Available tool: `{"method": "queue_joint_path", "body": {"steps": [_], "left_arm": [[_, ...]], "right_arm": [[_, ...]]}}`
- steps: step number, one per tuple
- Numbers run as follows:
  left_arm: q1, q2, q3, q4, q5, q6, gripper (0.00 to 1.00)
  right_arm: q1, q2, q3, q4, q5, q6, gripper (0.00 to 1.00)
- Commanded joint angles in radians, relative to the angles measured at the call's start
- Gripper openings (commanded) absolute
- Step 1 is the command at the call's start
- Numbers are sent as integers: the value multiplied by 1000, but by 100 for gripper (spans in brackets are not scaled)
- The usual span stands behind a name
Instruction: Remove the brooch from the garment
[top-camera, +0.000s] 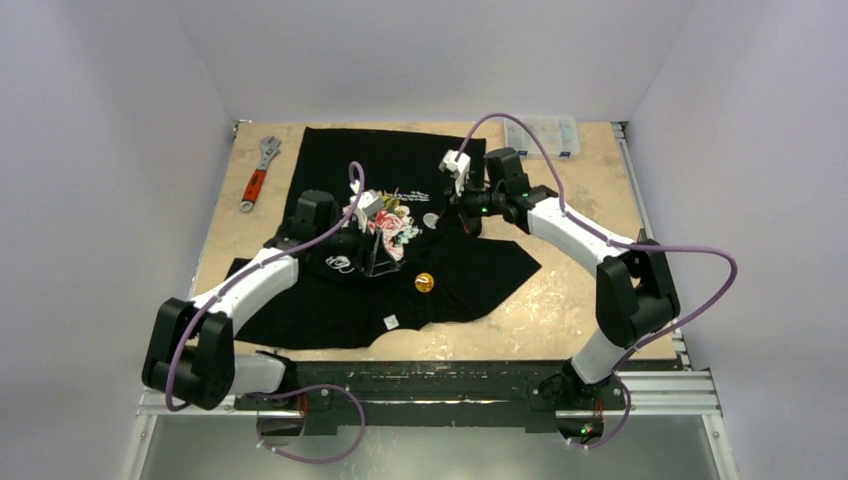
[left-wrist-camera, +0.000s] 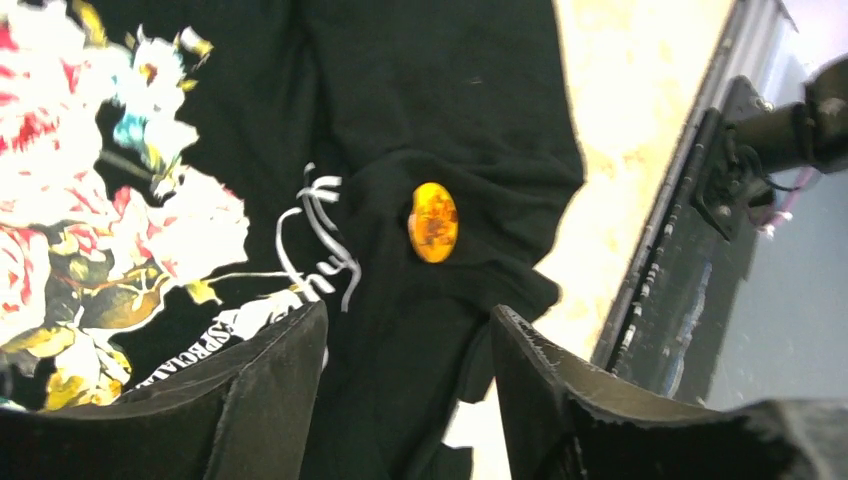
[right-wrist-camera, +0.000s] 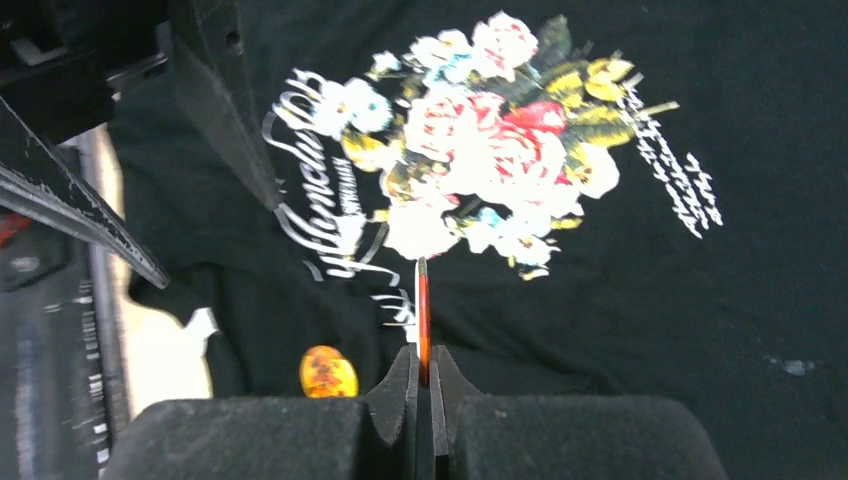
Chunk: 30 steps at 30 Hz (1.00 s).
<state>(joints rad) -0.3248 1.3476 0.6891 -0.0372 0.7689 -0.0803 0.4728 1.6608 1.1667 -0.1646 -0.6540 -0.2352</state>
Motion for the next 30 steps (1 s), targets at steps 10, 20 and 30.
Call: {"method": "queue_joint_path", "body": {"steps": [10, 20, 30], "left_arm": [[6, -307, 255, -298, 157, 110, 94], [-75, -296, 308, -208, 215, -128, 73], [-157, -247, 335, -105, 163, -228, 65]], "right_arm": [[-11, -222, 153, -275, -482, 164, 0], [1, -286, 151, -371, -522, 132, 0], [35, -306, 142, -375, -515, 147, 0]]}}
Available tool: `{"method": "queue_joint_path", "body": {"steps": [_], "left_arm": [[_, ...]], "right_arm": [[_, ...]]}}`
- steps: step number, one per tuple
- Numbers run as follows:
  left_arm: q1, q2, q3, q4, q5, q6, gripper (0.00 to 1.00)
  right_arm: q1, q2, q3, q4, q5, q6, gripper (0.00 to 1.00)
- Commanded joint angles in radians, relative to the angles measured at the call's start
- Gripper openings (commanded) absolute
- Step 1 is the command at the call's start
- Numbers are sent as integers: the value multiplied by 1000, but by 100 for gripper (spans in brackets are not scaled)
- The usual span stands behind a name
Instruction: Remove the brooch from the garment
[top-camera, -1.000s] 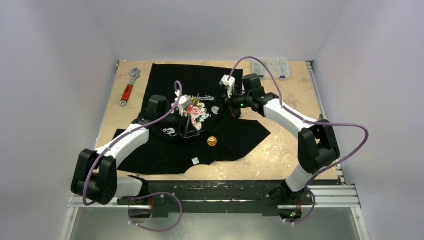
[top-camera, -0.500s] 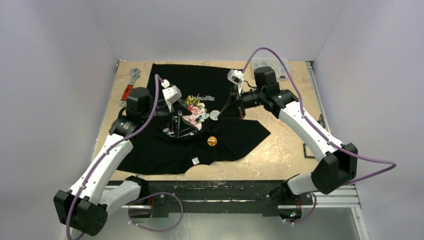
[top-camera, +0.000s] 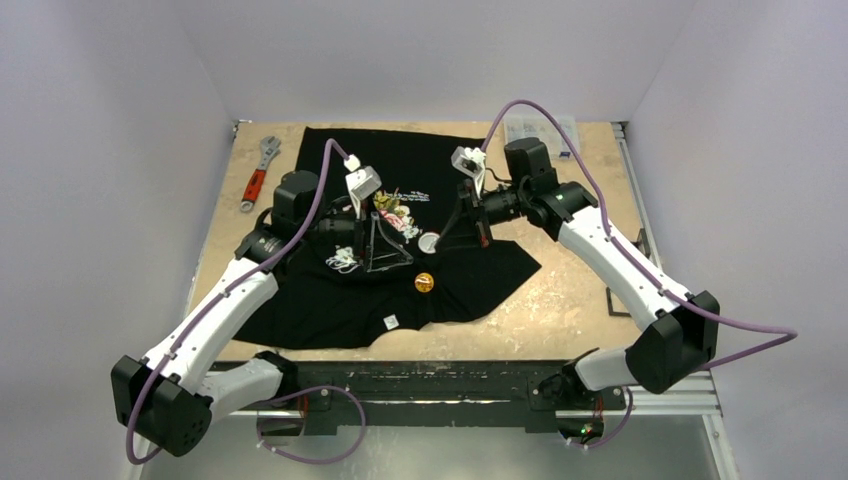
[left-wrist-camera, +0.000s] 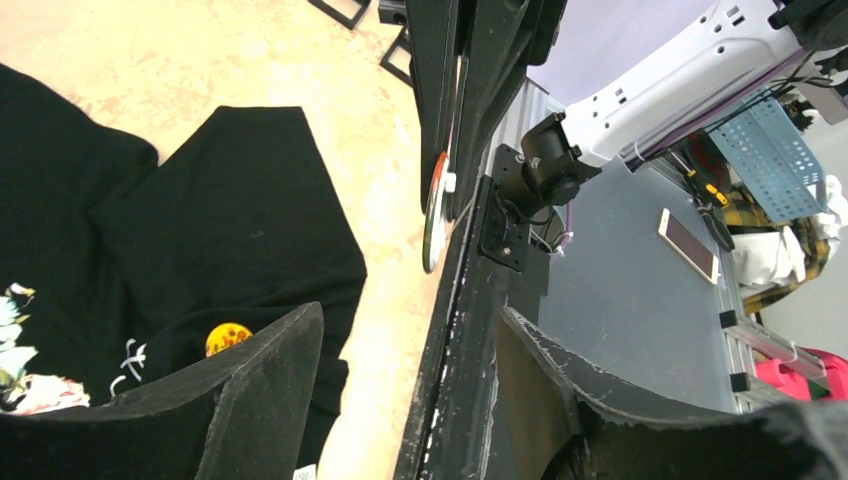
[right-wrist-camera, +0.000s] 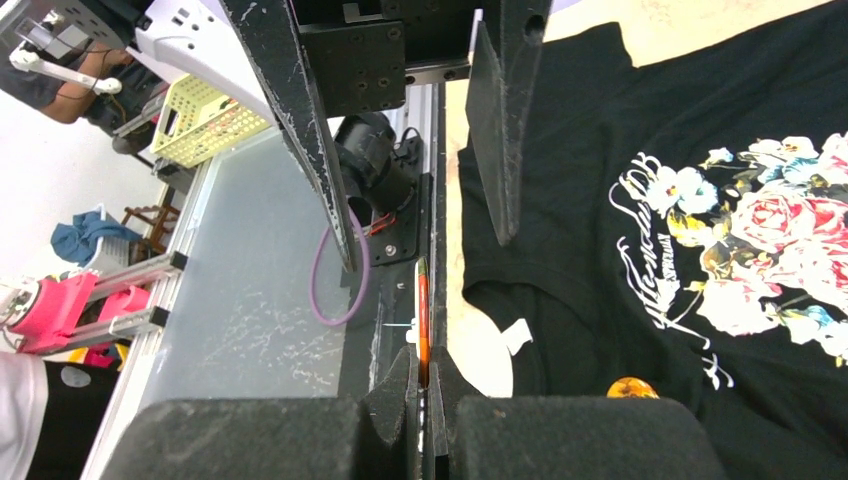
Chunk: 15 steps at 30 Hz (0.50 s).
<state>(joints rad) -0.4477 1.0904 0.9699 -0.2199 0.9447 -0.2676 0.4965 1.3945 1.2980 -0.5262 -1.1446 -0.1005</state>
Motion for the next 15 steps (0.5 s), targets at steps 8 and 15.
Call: {"method": "queue_joint_path", "body": {"steps": [8, 15], "left_arm": [[-81, 24, 77, 98, -65, -39, 66], [-115, 31, 86, 96, -100, -29, 61]], "right_arm": [[14, -47, 2, 17, -10, 51, 0], [14, -60, -13, 43, -15, 85, 0]]}}
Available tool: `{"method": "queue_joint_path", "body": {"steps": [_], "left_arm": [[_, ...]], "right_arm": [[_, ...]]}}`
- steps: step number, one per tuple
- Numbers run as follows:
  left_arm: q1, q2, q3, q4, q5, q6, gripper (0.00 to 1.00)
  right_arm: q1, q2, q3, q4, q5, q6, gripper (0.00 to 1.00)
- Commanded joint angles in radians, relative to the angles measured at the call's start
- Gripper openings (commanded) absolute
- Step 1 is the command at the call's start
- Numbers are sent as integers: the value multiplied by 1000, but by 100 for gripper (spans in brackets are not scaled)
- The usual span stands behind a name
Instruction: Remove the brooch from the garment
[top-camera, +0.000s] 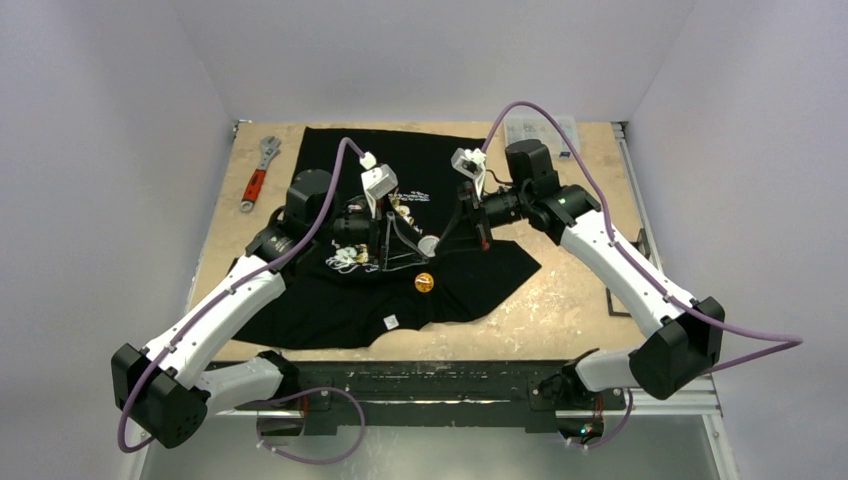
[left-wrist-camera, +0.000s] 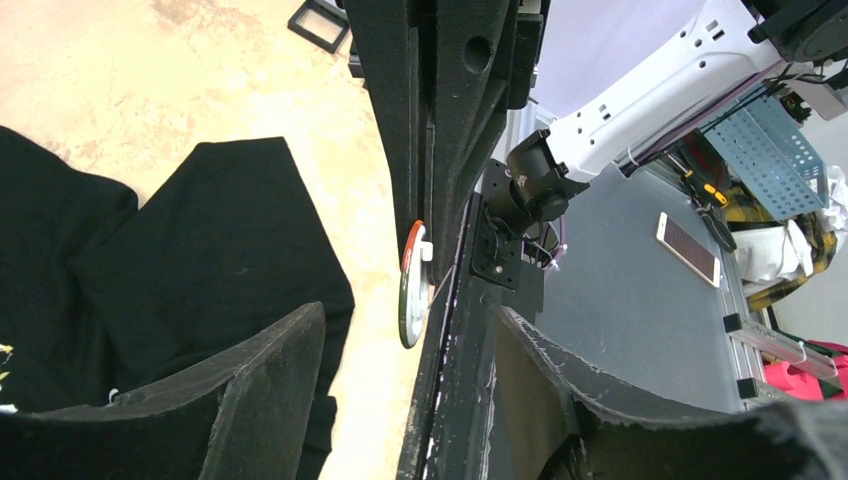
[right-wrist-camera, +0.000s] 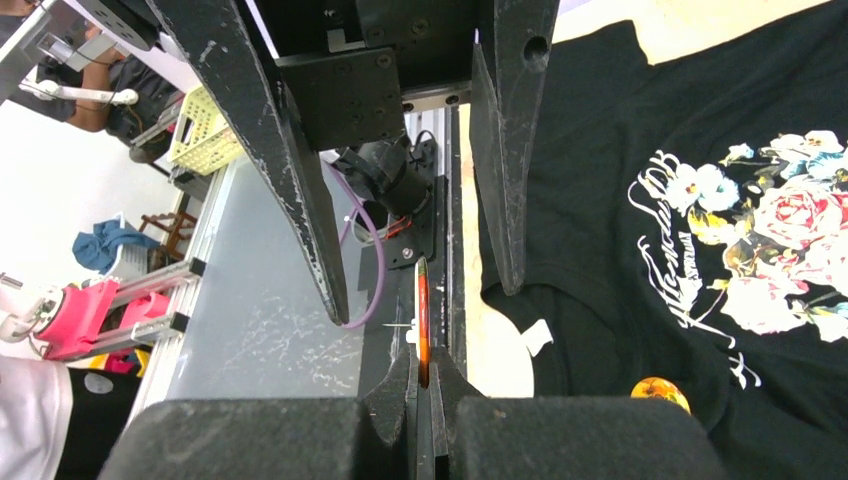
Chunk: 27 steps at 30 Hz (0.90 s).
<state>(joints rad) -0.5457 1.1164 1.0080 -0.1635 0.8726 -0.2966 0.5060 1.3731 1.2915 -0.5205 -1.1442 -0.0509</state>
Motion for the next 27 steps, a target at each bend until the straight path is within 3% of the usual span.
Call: {"method": "queue_joint_path", "body": {"steps": [1, 9, 20, 27], "left_arm": [[-21, 6, 51, 38, -34, 3, 58], [-38, 17, 56, 68, -46, -24, 52], [-45, 32, 64, 69, -84, -51, 31], [-46, 43, 69, 57, -101, -50, 27]], "right_arm": [[5, -42, -9, 40, -15, 40, 0], [4, -61, -28, 59, -12, 43, 0], [4, -75, -34, 60, -8, 43, 0], [4, -80, -35, 62, -5, 43, 0]]}}
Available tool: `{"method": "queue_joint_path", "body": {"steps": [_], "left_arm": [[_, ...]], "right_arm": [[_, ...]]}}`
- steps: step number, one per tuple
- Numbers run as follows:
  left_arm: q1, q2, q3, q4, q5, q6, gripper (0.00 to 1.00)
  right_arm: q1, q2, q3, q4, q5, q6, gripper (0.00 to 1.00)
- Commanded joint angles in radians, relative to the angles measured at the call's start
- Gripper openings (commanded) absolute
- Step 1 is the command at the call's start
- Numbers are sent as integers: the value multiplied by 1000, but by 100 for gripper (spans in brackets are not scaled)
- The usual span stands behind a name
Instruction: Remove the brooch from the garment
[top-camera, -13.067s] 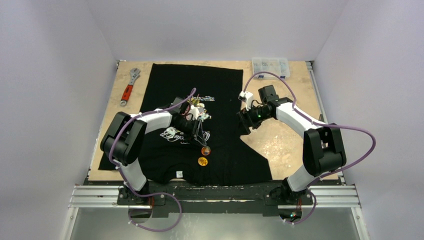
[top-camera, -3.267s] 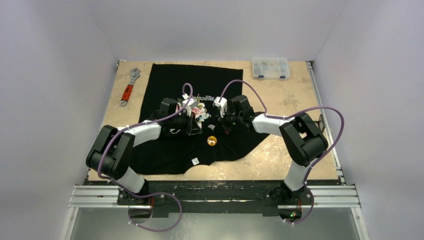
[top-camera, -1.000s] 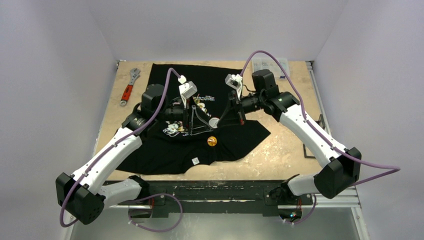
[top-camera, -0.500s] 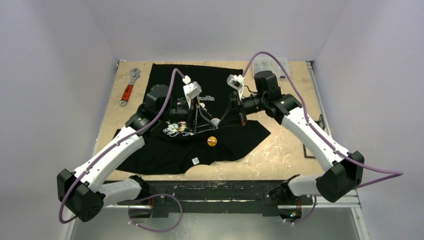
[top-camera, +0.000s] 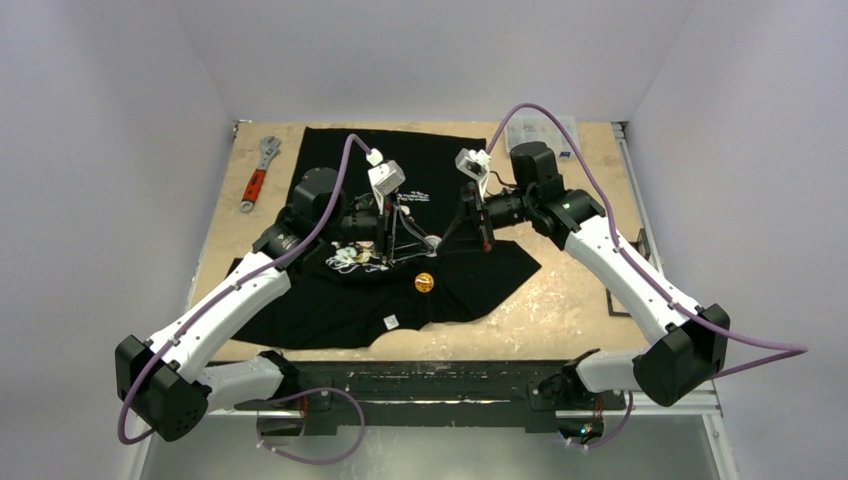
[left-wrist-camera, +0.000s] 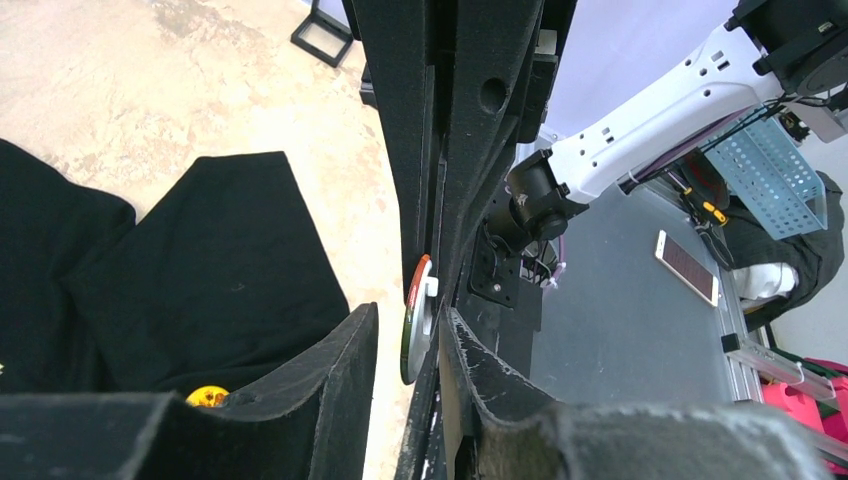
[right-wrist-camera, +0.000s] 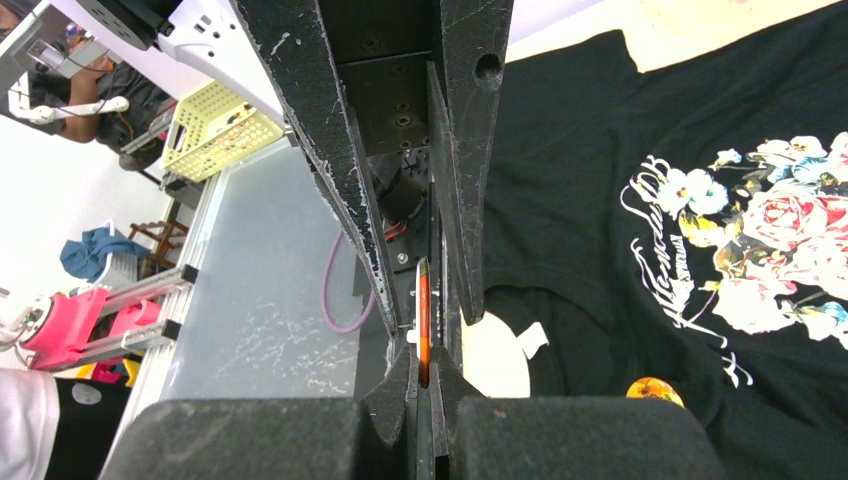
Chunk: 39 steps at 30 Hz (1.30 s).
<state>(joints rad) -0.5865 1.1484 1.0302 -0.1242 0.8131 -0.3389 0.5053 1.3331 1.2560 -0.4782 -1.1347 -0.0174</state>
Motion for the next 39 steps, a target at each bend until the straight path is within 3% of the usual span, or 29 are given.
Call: {"method": "queue_joint_path", "body": {"steps": [1, 30, 39], "left_arm": [[-5, 12, 46, 14, -47, -8, 27], [-6, 60, 54, -43, -104, -9, 20], [-27, 83, 89, -106, -88, 67, 19]], "right_arm": [[4, -41, 2, 20, -13, 10, 0], [23, -39, 29, 2, 6, -41, 0], [24, -38, 31, -3, 7, -46, 0]]}}
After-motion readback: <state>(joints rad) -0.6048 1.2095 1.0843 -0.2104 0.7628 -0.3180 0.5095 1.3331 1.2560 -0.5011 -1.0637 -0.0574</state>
